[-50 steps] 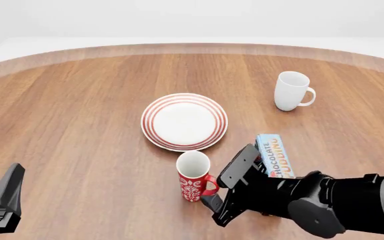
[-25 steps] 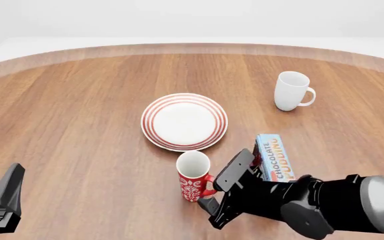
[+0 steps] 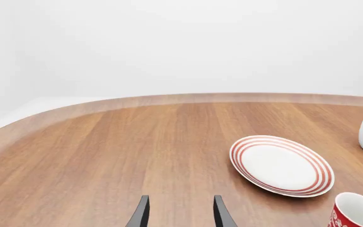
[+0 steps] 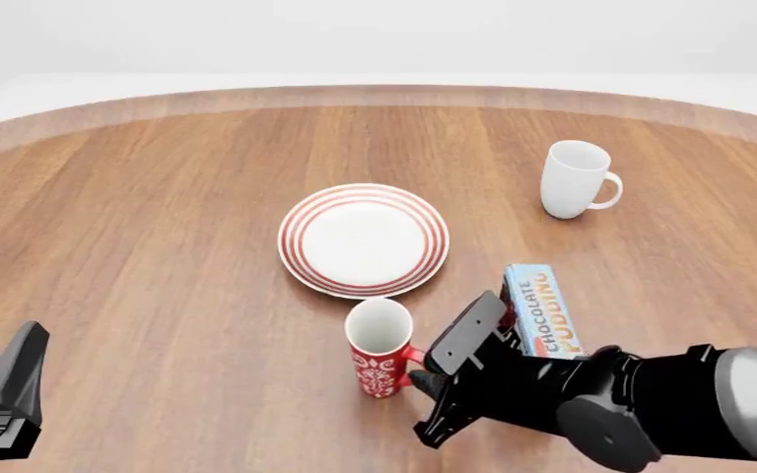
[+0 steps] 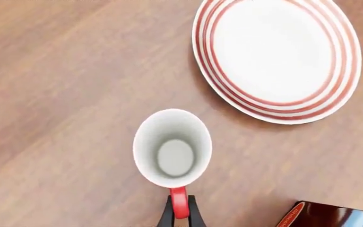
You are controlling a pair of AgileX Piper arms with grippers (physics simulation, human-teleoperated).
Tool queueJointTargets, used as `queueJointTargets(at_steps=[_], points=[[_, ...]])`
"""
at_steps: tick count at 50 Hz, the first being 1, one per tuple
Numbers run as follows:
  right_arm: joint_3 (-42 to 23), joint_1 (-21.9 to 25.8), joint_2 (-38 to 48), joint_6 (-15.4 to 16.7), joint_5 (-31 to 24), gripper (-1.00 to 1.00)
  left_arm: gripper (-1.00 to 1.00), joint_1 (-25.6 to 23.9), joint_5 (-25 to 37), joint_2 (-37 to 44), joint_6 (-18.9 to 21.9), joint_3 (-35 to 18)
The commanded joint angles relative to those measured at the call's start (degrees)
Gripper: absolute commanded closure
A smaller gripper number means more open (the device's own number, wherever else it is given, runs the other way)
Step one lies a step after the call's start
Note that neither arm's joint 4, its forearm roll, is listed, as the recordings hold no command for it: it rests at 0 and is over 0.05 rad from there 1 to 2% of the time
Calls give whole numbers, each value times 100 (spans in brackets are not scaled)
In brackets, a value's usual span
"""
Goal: Pick up the red mug and put it on the plate
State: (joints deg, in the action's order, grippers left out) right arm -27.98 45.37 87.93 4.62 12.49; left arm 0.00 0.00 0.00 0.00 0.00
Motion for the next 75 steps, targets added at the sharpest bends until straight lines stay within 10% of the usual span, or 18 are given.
queueJointTargets(at_steps=[1, 25, 75], points=[[18, -21, -110, 33, -22, 100, -100, 0, 0, 0, 0, 0], [-136, -324, -1633, 353, -1201, 100, -100, 0, 0, 0, 0, 0], [-1492, -1062, -795, 832, -809, 100, -100, 0, 0, 0, 0, 0]])
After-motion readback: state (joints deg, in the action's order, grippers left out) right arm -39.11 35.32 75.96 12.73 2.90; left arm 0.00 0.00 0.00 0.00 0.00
